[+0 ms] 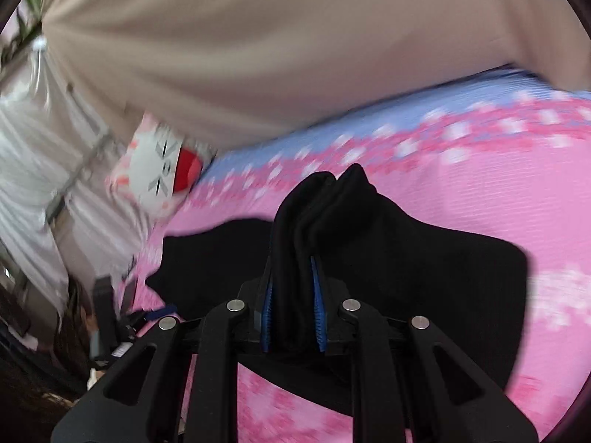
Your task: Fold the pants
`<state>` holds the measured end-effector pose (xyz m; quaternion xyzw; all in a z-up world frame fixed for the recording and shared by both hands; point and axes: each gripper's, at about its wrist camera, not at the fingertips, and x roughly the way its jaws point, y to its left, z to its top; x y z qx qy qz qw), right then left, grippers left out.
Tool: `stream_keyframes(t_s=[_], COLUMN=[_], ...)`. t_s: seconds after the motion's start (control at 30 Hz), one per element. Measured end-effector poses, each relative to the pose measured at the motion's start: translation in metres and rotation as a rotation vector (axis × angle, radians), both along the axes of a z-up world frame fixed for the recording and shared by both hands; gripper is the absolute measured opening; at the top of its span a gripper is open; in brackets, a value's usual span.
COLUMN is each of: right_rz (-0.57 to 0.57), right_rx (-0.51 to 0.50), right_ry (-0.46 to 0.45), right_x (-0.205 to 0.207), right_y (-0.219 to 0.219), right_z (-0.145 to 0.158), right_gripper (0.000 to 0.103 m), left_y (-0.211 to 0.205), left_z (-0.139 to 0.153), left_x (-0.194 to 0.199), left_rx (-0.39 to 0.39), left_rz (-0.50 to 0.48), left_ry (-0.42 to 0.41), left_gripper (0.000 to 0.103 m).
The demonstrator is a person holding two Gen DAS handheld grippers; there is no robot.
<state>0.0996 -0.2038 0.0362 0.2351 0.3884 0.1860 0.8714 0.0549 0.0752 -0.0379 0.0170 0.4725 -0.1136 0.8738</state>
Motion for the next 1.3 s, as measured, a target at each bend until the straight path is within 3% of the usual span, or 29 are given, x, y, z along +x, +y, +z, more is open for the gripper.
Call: stream_keyframes(t_s=[0.13,0.3,0.4,0.53,0.6,0.63,0.83,0.97,1.03,1.13,1.3], right_rz=[0.095,0.12,0.114,0.142,0.174,0.181,0.089,0.039,0.035,0.011,0.014], right_rx=[-0.054,-0.151,-0.185,-0.314,-0.365,-0.369,-0.145,-0.211,-0.169,-0.154,-0.129], right_ry=[0.083,0.139,0.138,0.119,0.091,0.079,-0.027,0.028,0.03,0.021,0.022], right_x=[0.033,0.049,0.047,0.045,0.04,0.037,0.0,-0.005,-0.01,-0.015,-0.017], right_y=[0.066,0.109,0.113,0.126,0.137,0.139,0.095,0.089,0.089,0.093,0.101], right_z=[-0.037,-0.066,-0.067,-0.063,-0.062,-0.059,-0.019,-0.032,-0.037,-0.044,-0.054], right_gripper=[0.017,0.017,0.017,0.018,0.026,0.034,0.041,0.043,0.043,0.043,0.043], left_y=[0.045,0.083,0.098,0.108,0.111,0.113,0.152,0.191,0.214,0.254,0.277], left_z=[0.002,-0.001,-0.006,-0.011,-0.012,-0.012,-0.008,-0.014,-0.019,-0.024,-0.026], left_x=[-0.001,0.001,0.004,0.008,0.011,0.011,0.007,0.009,0.006,-0.003,0.008], left_rx=[-0.022,-0.044,-0.065,-0.09,-0.091,-0.089,-0.075,-0.081,-0.149,-0.386,-0.493], left_rz=[0.072,0.136,0.165,0.185,0.191,0.196,0.301,0.442,0.534,0.661,0.753], left_ry=[0.001,0.006,0.019,0.03,0.031,0.031,0.01,0.021,0.035,0.014,-0.024], left_gripper=[0.098,0.098,0.098,0.098,0.098,0.098,0.098,0.098,0.098,0.097,0.097])
